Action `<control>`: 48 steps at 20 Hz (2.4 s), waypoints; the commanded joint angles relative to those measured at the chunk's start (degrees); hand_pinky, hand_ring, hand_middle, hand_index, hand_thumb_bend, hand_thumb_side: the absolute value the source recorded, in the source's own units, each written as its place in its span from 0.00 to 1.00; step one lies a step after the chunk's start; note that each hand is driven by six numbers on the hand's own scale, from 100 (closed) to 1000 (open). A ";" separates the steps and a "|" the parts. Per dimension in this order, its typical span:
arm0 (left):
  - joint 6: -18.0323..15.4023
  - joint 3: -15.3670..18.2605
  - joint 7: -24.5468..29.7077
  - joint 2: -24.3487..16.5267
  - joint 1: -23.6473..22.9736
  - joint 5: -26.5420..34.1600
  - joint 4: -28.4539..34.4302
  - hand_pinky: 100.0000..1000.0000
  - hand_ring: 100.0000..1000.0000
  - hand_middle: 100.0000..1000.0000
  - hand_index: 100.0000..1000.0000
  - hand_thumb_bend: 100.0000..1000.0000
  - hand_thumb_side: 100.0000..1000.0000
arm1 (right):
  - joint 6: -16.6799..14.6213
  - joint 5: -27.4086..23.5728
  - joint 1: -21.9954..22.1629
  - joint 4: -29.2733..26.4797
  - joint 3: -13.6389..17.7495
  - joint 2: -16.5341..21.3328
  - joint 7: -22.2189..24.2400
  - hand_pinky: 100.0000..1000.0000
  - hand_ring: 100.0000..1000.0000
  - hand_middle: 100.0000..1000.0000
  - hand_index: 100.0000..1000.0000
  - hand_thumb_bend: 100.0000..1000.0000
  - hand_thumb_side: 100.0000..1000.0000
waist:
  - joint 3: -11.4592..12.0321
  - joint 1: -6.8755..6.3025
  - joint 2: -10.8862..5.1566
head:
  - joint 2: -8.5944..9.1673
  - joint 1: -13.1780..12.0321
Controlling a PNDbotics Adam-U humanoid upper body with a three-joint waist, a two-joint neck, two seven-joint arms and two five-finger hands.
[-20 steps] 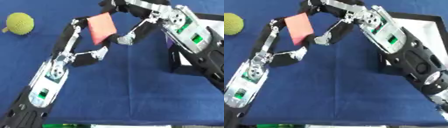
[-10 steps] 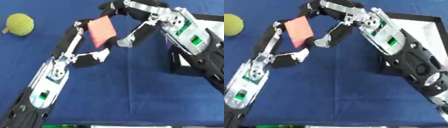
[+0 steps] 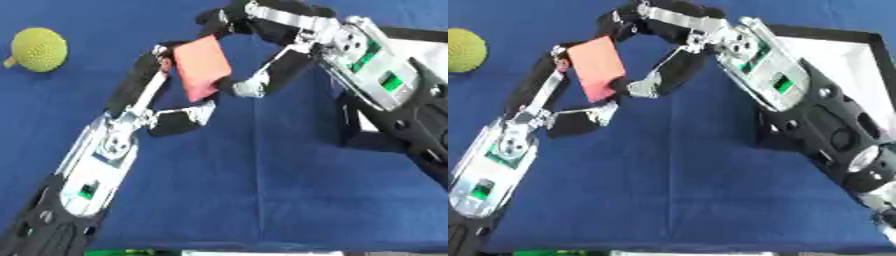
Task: Pick up the objects with one hand, pass them to the other hand, and then place them into the box on the other side of the table.
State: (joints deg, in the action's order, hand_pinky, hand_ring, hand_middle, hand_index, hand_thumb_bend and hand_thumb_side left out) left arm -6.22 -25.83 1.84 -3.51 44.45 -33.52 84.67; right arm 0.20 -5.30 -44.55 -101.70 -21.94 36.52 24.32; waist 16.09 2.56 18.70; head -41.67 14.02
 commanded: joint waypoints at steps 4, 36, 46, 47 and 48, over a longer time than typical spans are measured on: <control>1.98 -0.04 0.45 1.95 1.48 -1.57 0.11 0.86 0.67 0.53 0.88 0.23 0.21 | 1.19 -2.44 -1.05 -2.66 -0.05 -0.29 0.11 0.88 1.00 0.59 0.62 0.00 0.00 | -0.23 -0.13 -1.12 | 0.40 -0.05; 1.21 3.78 -3.30 -11.88 -2.89 1.04 6.49 0.86 0.66 0.57 0.83 0.15 0.37 | 1.70 -14.04 24.08 -2.72 24.52 20.28 -21.06 0.90 1.00 0.61 0.63 0.00 0.00 | -4.21 -3.90 -1.68 | 3.89 3.84; 1.03 4.48 -4.78 -13.55 -2.95 2.51 8.35 0.84 0.63 0.57 0.83 0.17 0.41 | -3.15 -5.40 32.12 7.31 29.83 21.49 -27.46 0.87 1.00 0.60 0.62 0.00 0.01 | -4.63 -4.50 -1.08 | 5.80 5.65; 1.03 4.49 -4.87 -13.64 -2.94 2.57 8.43 0.84 0.62 0.57 0.83 0.17 0.41 | -3.74 -4.05 32.63 8.09 29.95 21.50 -27.94 0.86 1.00 0.60 0.63 0.00 0.01 | -4.66 -4.55 -1.04 | 5.82 5.67; 1.01 4.49 -4.92 -13.71 -2.92 2.61 8.49 0.84 0.62 0.58 0.82 0.17 0.41 | -4.39 -2.62 33.12 8.74 29.93 21.55 -28.17 0.86 1.00 0.62 0.65 0.00 0.01 | -4.67 -4.58 -1.00 | 5.81 5.65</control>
State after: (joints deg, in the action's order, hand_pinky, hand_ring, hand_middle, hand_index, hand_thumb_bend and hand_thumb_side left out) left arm -5.14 -22.10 -2.72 -15.71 40.78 -31.22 91.72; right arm -3.40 -9.54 -11.18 -93.46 6.87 55.30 -3.26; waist 11.48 -2.16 18.66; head -36.61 19.40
